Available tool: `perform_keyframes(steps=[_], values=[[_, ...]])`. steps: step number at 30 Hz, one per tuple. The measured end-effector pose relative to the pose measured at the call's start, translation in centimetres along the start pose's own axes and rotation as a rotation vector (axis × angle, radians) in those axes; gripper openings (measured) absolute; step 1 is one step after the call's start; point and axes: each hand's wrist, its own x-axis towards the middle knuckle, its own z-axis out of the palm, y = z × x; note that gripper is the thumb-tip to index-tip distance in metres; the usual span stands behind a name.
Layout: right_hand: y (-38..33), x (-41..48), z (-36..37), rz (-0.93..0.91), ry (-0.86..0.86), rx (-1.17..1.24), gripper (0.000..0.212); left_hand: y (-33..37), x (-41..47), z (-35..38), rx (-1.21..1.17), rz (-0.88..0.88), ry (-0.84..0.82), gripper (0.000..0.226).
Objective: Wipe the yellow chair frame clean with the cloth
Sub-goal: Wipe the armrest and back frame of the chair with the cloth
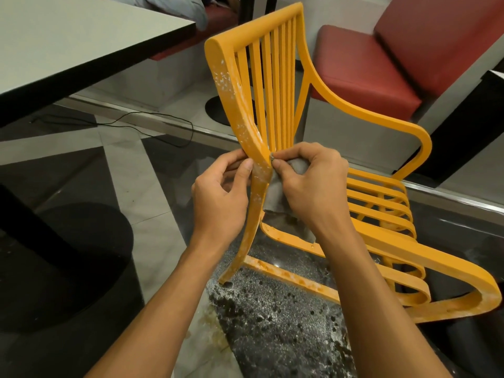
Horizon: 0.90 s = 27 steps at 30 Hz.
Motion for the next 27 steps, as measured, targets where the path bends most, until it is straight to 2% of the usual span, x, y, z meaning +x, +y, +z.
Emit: perform_keyframes(steps=[6,11,16,21,27], values=[[-0.4,-0.3,0.5,-0.087,-0.002,0.023,0.009,-0.1,0.1,-0.2,-0.015,-0.002,-0.012,0.025],[-0.4,0.5,0.1,-0.032,-0.004,-0.052,0.007,0.1,0.1,-0.2,-0.015,-0.005,-0.007,0.026],[-1.5,0.1,0.9,-0.078,0.002,0.05,0.008,0.5,0.0,-0.3,-0.014,0.004,-0.012,0.026],[-0.8,0.4,0.2,-0.008,-0.012,0.038,0.008,0.5,0.1,-0.2,-0.02,0.006,-0.01,0.027],[-1.5,0.4,0.6,-0.091,-0.045,0.11,0.01,0.8,0.2,-0.5,-0.053,0.012,-0.013,0.027]])
